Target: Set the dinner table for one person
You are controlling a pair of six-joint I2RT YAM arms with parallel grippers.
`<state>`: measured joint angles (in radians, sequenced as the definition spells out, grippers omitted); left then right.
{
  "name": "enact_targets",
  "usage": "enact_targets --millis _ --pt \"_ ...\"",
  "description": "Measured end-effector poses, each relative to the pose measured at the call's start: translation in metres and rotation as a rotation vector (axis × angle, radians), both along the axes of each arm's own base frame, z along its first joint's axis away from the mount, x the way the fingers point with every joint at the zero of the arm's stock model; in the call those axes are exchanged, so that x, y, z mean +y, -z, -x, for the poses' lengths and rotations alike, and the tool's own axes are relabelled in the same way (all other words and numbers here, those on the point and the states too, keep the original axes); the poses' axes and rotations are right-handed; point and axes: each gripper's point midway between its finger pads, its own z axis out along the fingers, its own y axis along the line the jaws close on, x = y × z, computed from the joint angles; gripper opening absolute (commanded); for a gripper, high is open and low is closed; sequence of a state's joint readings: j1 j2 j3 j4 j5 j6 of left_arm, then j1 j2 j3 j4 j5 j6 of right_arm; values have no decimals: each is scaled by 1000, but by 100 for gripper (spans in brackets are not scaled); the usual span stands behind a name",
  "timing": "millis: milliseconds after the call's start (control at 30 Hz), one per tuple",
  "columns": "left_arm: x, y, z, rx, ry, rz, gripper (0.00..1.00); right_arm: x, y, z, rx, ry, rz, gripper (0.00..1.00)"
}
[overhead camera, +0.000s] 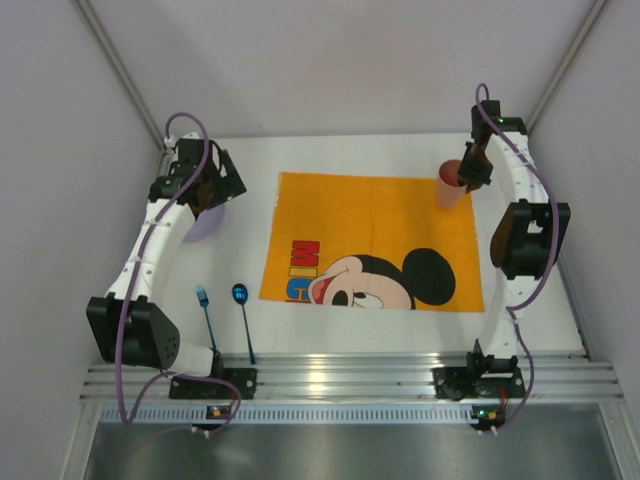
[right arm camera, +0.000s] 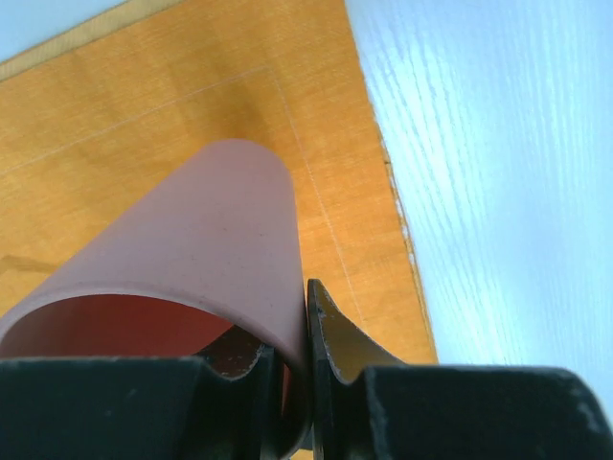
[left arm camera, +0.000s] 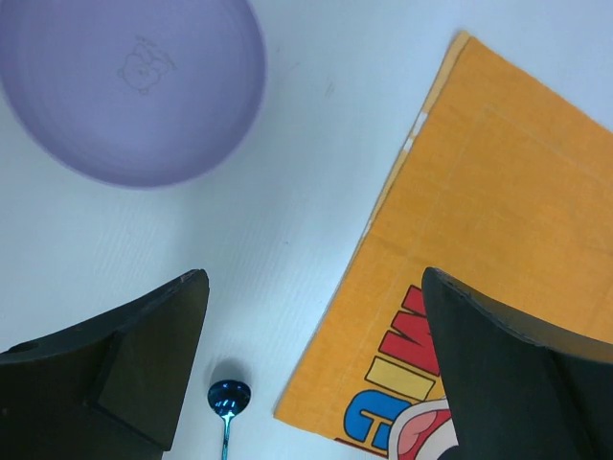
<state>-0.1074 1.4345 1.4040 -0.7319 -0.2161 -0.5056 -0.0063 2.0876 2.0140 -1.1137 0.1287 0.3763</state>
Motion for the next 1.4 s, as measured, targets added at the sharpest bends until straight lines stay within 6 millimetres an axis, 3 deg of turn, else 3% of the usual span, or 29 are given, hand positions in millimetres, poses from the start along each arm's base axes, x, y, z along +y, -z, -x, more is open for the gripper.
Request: enact_targets --millis 133,233,467,567,667,767,900,1000,1200,1300,1400 --pt "-3 13 -3 35 24 1 98 15 -4 -1 12 -34 15 0" --pt "9 29 -8 75 -5 19 98 23 -4 -6 9 -50 25 0" --pt "84 71 0 163 -189 71 98 15 19 -3 63 -31 48 2" --pt "101 79 7 181 -235 79 98 13 34 2 103 -20 45 19" --pt "112 83 9 179 -263 90 98 14 43 5 121 -14 37 47" --pt "122 87 10 177 -294 105 98 16 51 10 140 -10 27 68" --pt "150 100 11 189 -369 125 98 15 51 14 149 0 24 85" --pt "164 115 13 217 -413 138 98 16 30 19 111 7 17 94" --pt "179 133 12 232 -470 162 96 20 -55 35 -75 7 -3 95" --pt "184 144 6 233 -478 166 96 22 -93 56 -163 -1 -15 96" --pt "186 160 1 250 -480 169 94 25 -106 85 -189 -12 -28 96"
